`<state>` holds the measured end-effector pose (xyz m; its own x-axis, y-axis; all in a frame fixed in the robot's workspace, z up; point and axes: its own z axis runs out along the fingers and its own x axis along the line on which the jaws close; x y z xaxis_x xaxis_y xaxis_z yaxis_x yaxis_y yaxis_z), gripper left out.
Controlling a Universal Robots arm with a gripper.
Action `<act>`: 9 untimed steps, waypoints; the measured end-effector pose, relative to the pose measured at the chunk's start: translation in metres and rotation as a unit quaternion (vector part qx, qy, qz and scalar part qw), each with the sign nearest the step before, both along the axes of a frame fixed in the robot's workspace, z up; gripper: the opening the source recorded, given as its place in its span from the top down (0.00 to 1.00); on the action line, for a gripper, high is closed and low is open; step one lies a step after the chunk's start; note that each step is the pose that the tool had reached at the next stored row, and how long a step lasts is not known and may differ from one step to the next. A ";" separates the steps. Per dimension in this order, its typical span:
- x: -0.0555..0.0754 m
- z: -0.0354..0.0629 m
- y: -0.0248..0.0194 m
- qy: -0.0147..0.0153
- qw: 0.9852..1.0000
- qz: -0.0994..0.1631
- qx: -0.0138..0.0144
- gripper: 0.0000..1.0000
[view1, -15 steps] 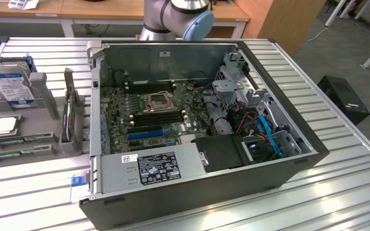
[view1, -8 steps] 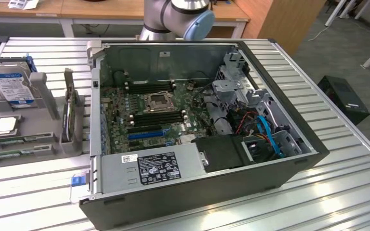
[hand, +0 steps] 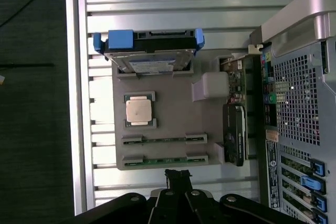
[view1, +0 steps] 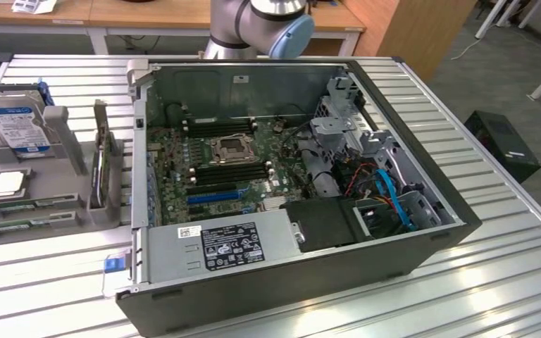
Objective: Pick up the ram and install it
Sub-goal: 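Reach for the ram, then pick up the ram and move it above insertion slot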
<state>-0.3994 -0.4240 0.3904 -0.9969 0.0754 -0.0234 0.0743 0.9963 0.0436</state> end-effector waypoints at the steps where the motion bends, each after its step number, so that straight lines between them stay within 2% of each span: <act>1: 0.000 0.0000 0.0000 0.000 1.000 0.000 0.000 0.89; 9: 0.000 0.0000 -0.0001 0.000 1.000 0.000 0.000 0.89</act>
<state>-0.3994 -0.4241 0.3904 -0.9969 0.0753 -0.0234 0.0742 0.9963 0.0436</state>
